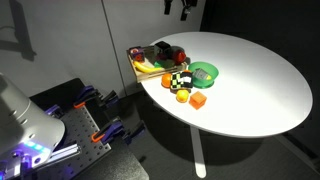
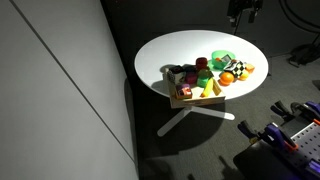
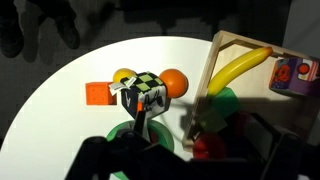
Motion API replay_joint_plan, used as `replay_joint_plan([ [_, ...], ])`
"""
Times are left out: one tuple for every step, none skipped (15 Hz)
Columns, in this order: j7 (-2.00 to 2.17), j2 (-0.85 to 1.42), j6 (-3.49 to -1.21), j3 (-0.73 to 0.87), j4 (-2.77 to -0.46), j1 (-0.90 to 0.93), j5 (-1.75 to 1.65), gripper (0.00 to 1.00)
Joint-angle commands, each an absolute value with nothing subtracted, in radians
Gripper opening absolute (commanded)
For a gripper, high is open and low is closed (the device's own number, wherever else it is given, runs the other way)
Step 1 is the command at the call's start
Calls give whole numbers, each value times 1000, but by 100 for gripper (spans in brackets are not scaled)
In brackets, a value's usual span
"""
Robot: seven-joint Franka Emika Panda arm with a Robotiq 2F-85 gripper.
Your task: Put the grey block in the green bowl
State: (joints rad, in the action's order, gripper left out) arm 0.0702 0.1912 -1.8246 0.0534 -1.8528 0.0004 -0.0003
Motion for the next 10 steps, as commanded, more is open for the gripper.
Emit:
replay_joint_plan([
  [72, 110, -1779, 42, -1875, -3, -21, 100],
  [72, 96, -1774, 41, -1878, -3, -23, 100],
  [72, 80, -1773, 40, -1882, -4, -24, 100],
  [76, 65, -1777, 40, -1889, -4, -26, 100],
  [78, 52, -1782, 40, -1895, -4, -28, 100],
  [85, 40, -1792, 40, -1901, -5, -30, 100],
  [82, 28, -1796, 40, -1909, -5, -30, 100],
  [86, 13, -1807, 39, -1920, -5, -31, 100],
  [86, 1, -1812, 39, -1929, -5, -30, 100],
  [86, -10, -1815, 38, -1937, -5, -30, 100],
])
